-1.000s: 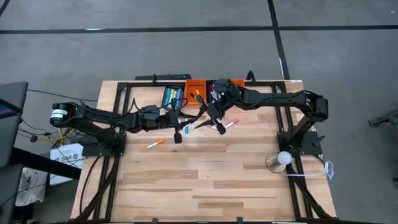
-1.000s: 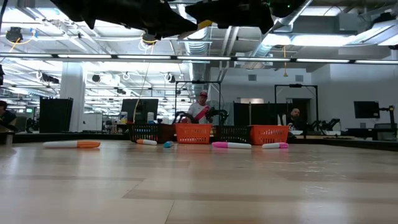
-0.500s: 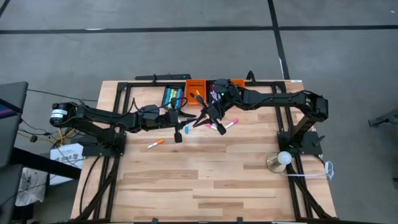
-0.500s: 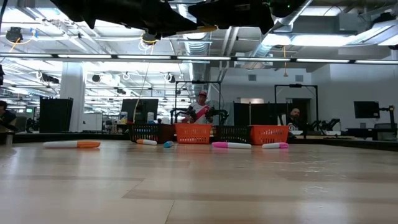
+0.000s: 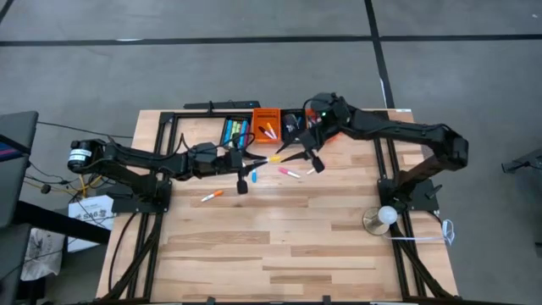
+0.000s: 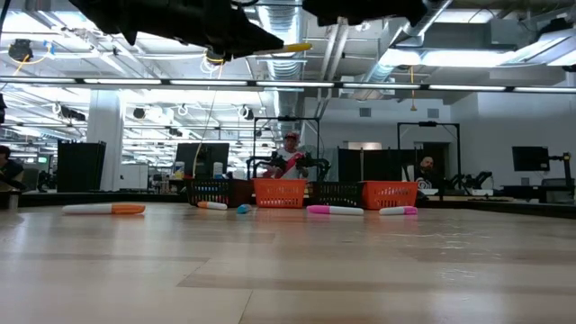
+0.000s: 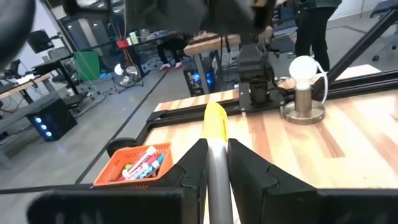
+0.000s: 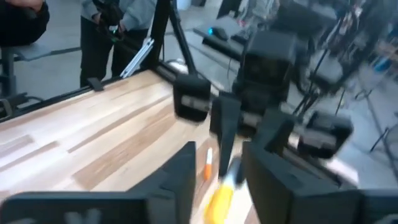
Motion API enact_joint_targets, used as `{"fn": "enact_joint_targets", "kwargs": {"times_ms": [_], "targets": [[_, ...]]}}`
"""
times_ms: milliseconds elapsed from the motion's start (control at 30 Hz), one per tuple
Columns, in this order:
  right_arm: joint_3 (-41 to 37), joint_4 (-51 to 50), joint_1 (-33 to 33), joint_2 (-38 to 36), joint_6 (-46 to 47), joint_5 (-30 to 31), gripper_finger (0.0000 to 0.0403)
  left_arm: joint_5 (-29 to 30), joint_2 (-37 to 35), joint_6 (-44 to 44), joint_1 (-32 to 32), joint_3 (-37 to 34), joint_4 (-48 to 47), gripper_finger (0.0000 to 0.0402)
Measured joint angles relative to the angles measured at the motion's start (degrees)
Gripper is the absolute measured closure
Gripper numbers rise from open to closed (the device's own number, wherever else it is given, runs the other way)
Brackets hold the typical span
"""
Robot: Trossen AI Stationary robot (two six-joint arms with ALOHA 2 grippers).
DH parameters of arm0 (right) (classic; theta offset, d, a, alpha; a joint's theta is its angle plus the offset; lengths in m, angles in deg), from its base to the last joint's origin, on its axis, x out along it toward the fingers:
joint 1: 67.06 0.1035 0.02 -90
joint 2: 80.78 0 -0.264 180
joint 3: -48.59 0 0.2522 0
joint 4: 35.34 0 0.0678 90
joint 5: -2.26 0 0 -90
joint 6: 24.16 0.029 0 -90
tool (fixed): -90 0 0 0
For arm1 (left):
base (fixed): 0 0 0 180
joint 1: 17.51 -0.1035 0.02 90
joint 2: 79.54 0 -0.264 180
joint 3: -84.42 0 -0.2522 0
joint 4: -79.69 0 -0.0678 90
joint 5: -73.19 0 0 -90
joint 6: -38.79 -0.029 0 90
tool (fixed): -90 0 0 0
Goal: Pick & Place Markers
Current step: Put the small yellow highlighter pen into the left orange basket
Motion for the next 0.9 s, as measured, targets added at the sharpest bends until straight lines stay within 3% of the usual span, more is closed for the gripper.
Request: {"fn": "enact_joint_targets", "kwargs": {"times_ms": [167,367,533,900], "targets": [[0.0,-6.1,-1.6,0.1,-0.8,-0.1,0.0216,-0.8,0.0,0.0,0.2,0.0,3.0,0.0347],[0.0,-7.1,-2.3,6.2,-2.0,-2.1,0.0168,-7.9,-0.5,0.0,0.2,0.0,6.9,0.0348],[0.0,-3.7,-0.7,8.9,-2.0,-6.9,0.0164,-9.9,-0.6,0.0,0.2,0.0,6.8,0.0348],[0.0,3.9,1.6,8.2,-1.6,-9.3,0.0181,-14.8,-0.6,-0.2,0.2,0.0,5.8,0.0348]]}}
